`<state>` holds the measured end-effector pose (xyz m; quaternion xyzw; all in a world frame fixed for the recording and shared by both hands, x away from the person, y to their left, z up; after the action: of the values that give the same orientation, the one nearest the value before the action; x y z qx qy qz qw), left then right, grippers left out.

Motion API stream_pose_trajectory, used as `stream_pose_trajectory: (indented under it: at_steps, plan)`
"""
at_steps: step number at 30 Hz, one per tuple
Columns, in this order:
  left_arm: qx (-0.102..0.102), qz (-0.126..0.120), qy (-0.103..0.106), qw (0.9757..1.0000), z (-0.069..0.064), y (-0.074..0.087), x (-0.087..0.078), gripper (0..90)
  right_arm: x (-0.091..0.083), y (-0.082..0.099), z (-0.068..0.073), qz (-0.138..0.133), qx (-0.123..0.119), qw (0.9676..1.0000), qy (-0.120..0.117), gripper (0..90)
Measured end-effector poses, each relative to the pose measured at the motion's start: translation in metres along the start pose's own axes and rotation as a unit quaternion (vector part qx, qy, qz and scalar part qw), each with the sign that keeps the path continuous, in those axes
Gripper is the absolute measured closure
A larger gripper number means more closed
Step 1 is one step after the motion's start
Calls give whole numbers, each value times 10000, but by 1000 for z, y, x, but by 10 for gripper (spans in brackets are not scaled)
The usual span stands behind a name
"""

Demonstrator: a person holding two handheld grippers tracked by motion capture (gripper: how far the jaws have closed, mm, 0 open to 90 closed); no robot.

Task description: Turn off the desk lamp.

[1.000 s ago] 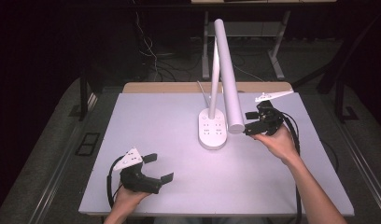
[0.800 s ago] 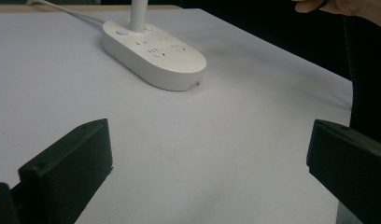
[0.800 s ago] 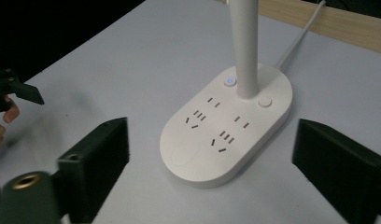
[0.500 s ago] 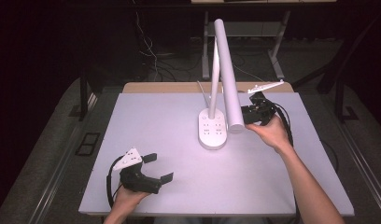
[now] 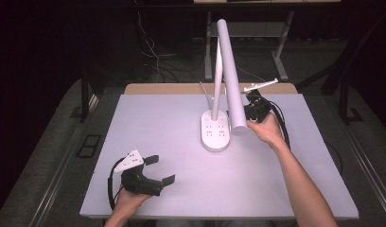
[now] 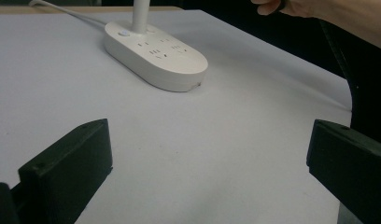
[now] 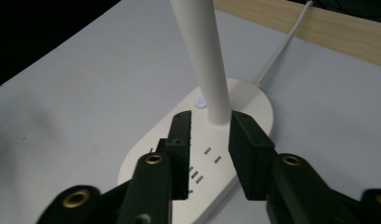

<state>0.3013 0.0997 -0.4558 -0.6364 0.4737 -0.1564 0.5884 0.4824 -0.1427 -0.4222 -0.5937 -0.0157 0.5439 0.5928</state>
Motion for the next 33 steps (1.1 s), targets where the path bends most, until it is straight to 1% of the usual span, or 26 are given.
stream_pose_trajectory:
  at_steps: [3,6,8,11,15,17,18,19,22,25,33]
  plan:
    - [12,1,0,10000,1,0,0,0,6,-1,-4,9,25,10000,11,807]
    - [17,0,-3,10000,1,0,0,0,14,-1,-9,32,32,10000,58,855]
    - [18,7,1,10000,1,0,0,0,18,0,-12,61,54,9999,84,877]
    - [10,20,4,10000,1,1,1,0,26,3,-18,123,179,9997,123,898]
    - [26,30,18,10000,1,1,1,0,35,6,-24,150,305,9992,211,898]
    - [25,45,20,10000,1,1,2,0,39,7,-26,145,319,9992,197,899]
    - [28,49,25,10000,1,1,2,0,41,7,-26,147,363,9990,207,899]
    - [33,47,29,10000,1,1,2,0,43,8,-28,153,346,9991,207,899]
    - [30,38,33,10000,0,1,2,0,50,10,-29,172,442,9987,186,899]
    - [30,32,27,10000,1,1,1,0,56,12,-32,135,525,9984,160,899]
    - [15,25,2,10000,3,0,1,0,67,14,-36,84,588,9981,133,900]
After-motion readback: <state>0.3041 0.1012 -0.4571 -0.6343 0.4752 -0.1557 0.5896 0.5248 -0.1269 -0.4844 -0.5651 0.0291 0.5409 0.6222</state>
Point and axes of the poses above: each handheld gripper's, and its own axes: x roughly forward along the jaws, y roughly out of its underside, z roughly to its left, the point moved 10 cm from there along x, roughly forward along the jaws
